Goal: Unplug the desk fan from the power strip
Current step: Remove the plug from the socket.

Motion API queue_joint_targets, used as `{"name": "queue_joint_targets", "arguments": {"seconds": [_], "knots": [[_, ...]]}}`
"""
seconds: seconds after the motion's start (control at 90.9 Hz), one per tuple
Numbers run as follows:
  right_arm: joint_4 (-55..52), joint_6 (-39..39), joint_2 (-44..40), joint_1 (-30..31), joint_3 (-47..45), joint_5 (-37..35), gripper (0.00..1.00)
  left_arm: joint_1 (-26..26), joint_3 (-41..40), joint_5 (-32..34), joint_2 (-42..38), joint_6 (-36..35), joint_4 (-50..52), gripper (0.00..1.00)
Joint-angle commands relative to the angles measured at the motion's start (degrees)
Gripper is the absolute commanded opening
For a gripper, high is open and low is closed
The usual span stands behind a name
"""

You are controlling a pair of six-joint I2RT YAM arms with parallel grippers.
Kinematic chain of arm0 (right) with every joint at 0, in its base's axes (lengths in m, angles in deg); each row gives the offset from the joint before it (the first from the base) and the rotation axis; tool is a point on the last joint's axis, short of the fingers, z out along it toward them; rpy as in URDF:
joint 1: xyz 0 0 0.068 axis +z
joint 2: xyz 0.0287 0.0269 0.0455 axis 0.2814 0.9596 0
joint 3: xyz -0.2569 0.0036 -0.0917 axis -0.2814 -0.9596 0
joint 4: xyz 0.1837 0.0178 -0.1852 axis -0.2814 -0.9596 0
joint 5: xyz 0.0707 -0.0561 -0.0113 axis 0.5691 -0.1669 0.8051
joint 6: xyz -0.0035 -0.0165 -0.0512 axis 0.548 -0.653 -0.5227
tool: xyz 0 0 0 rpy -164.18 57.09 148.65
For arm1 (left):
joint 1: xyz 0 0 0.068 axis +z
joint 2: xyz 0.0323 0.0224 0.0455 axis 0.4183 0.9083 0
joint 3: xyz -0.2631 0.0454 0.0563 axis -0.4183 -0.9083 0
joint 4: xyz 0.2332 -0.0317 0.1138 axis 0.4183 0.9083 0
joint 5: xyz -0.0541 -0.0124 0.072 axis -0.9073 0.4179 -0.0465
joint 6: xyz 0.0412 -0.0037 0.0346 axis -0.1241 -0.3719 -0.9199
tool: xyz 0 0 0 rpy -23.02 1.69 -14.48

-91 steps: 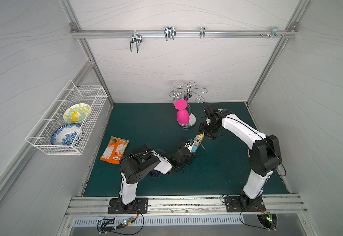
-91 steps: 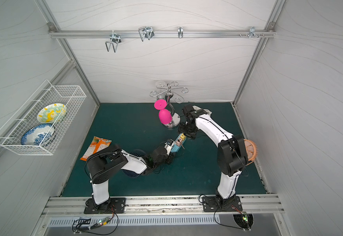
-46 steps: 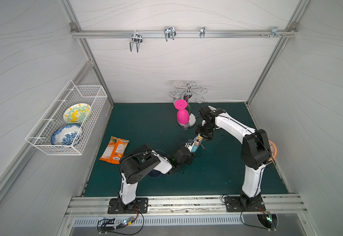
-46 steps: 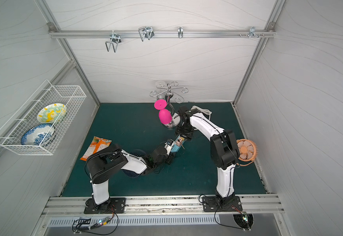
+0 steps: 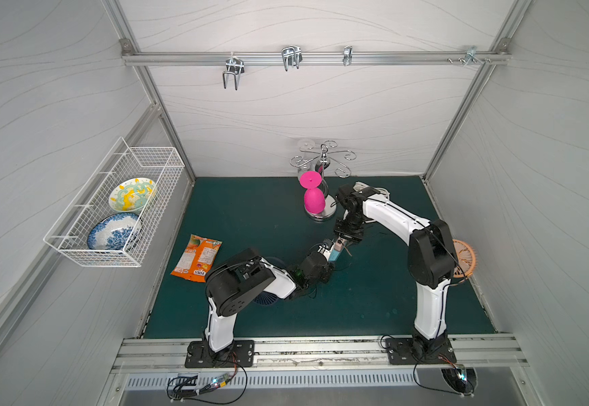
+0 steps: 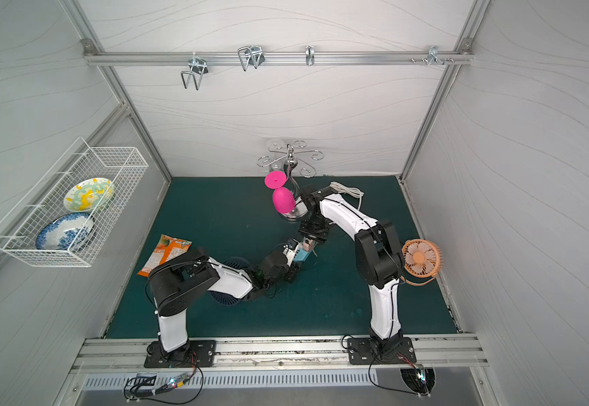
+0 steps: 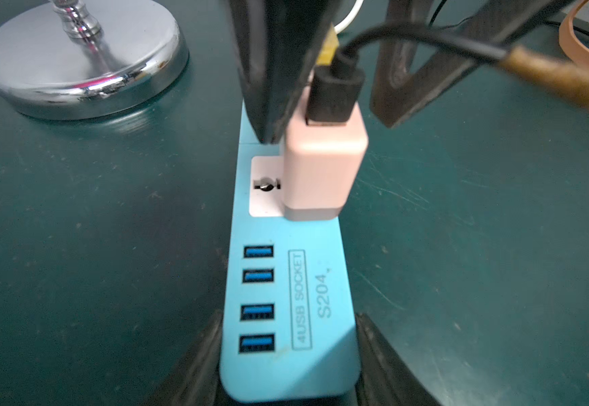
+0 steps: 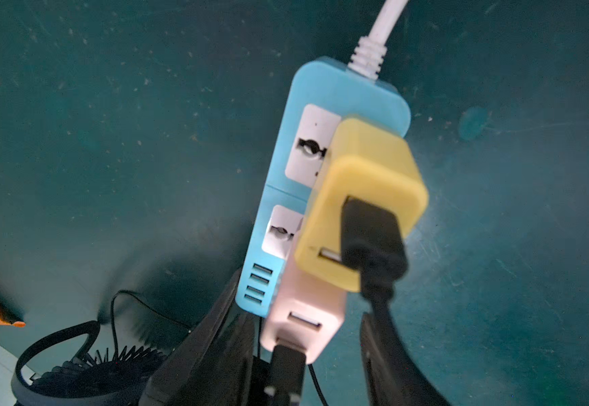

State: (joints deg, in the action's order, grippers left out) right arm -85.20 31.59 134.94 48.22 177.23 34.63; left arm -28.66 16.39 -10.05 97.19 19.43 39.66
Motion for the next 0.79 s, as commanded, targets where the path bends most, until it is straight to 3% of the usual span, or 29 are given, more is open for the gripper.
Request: {"name": "queue_joint_targets", "arguments": {"seconds": [0.0, 0.506, 0.66, 0.781], "knots": [[-3.08, 0.97, 1.69, 0.54, 1.22, -1.42, 0.5, -0.36, 1.79, -0.08, 1.26, -0.61, 0.22, 0.13], [-4.62, 1.67, 3.81, 0.8, 3.81, -1.48, 0.44, -0.44, 1.86, 0.08, 1.24, -0.45, 0.3, 0.11], [-5.28, 1.76, 4.38, 0.77, 4.49, -1.19, 0.28, -0.42, 1.85, 0.51, 1.45, -0.38, 0.38, 0.11], [-6.18, 1.83, 5.04, 0.83, 5.5, -0.93, 0.26, -0.41, 1.89, 0.74, 1.79, -0.06, 0.29, 0.1]]}}
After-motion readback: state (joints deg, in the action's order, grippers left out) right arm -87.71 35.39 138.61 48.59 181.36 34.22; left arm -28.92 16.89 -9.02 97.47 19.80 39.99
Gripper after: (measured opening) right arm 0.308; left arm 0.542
